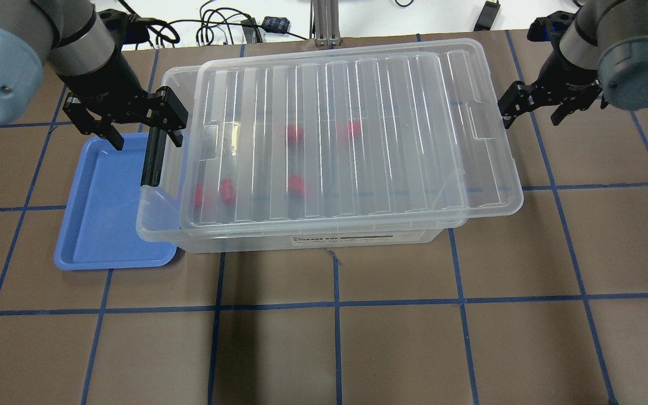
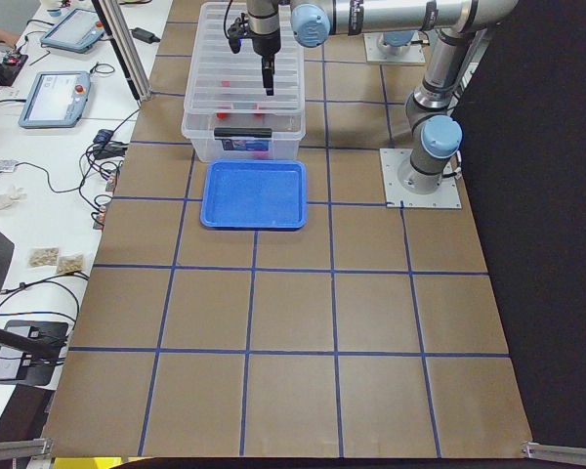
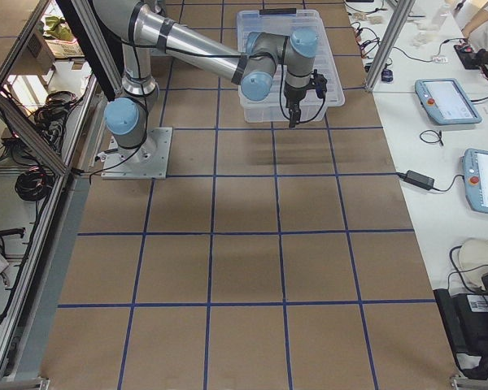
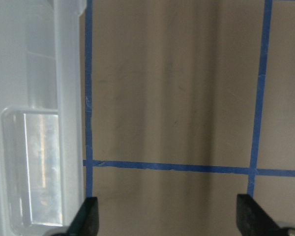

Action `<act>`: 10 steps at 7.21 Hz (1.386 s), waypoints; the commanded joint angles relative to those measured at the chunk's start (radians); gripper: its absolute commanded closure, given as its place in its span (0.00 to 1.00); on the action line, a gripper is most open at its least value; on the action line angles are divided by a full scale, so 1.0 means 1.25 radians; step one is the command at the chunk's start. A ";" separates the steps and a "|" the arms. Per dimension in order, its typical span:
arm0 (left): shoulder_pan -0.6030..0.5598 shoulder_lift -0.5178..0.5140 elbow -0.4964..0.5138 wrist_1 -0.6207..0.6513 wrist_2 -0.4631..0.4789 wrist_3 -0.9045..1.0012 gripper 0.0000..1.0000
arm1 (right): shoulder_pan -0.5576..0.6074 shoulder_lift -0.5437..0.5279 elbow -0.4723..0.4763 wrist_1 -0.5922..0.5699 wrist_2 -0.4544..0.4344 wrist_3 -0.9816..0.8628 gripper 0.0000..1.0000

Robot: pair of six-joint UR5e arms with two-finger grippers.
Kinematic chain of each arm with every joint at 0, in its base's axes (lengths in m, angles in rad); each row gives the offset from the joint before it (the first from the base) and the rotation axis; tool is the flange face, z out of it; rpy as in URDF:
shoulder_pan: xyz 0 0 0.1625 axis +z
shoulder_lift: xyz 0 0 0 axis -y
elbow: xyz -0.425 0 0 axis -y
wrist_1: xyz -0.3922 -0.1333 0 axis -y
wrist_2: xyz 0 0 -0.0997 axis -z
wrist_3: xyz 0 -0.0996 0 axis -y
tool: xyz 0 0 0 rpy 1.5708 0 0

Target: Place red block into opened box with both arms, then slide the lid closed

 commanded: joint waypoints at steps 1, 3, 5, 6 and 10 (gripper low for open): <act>-0.002 0.001 -0.006 0.002 -0.001 -0.004 0.00 | 0.034 -0.001 0.001 0.000 -0.001 0.033 0.00; 0.001 0.002 -0.010 0.003 -0.001 0.000 0.00 | 0.035 -0.001 0.000 0.000 0.001 0.038 0.00; 0.000 0.002 -0.010 0.004 -0.001 -0.003 0.00 | 0.036 -0.005 -0.002 0.000 0.002 0.039 0.00; 0.000 0.002 -0.010 0.004 -0.001 -0.003 0.00 | 0.043 -0.008 -0.001 0.000 0.002 0.042 0.00; -0.001 0.002 -0.010 0.003 0.002 0.000 0.00 | 0.054 -0.027 -0.024 0.004 -0.009 0.042 0.00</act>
